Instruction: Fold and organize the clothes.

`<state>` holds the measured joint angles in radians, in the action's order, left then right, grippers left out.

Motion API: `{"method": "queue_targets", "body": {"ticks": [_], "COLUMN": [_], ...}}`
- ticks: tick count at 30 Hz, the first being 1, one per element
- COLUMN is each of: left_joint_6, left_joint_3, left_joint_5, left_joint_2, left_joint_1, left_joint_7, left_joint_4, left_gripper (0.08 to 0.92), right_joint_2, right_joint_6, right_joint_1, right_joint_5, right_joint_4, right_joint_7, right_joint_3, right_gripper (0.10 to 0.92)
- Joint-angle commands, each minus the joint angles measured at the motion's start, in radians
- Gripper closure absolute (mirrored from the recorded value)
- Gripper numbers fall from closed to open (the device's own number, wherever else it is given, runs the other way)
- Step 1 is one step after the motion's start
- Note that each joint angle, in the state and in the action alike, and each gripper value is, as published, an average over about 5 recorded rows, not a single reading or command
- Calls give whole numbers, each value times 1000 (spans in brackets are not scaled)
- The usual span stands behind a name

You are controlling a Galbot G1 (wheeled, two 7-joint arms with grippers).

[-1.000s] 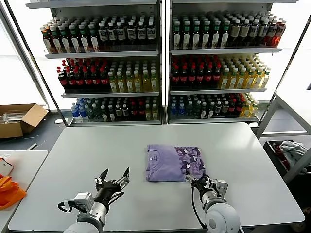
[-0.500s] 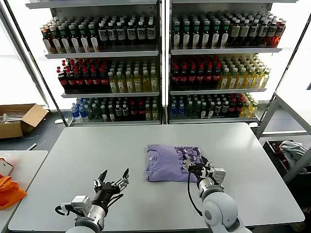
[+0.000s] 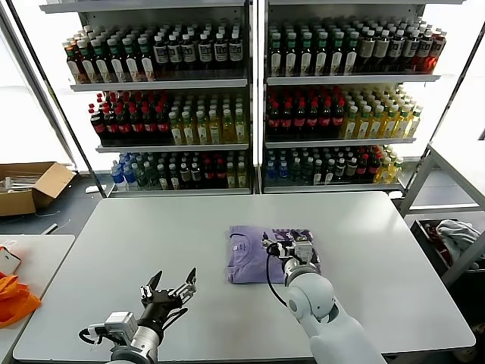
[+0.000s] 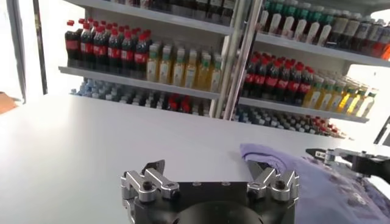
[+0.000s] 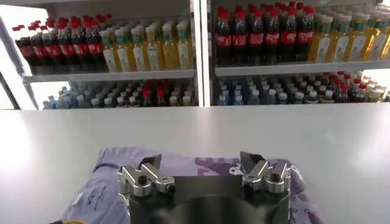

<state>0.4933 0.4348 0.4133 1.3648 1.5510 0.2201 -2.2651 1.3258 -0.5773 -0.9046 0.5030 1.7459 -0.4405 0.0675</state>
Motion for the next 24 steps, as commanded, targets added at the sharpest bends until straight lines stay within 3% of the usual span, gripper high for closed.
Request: {"method": "queue_targets", "body": {"ticks": [1,10,18,24], "left_joint_6": [2,2,-23,-86], "left_joint_3": [-1,-2,1,9], "left_joint_5": [-2,1,0,-48], "left_joint_2": [7,1,-9,-2], "left_joint_1": [9,5,0,-8], "left_joint_7": [0,-4,-12,-24], "left_joint_4": [-10,-1,-10,-33], "left_gripper": [177,177,177,177], "right_joint_2": [30,41,7,-42], "right_joint_6": [-3,-2,-2,3], "right_joint_1": [76,63,19,-78], "right_joint_5": [-33,-38,-57,-252], "right_joint_4": [-189,-183,97,254], "right_joint_7": [-3,-5,-30,14], "right_joint_3": [-69,-60,8,90], "right_gripper": [203,203,203,203]}}
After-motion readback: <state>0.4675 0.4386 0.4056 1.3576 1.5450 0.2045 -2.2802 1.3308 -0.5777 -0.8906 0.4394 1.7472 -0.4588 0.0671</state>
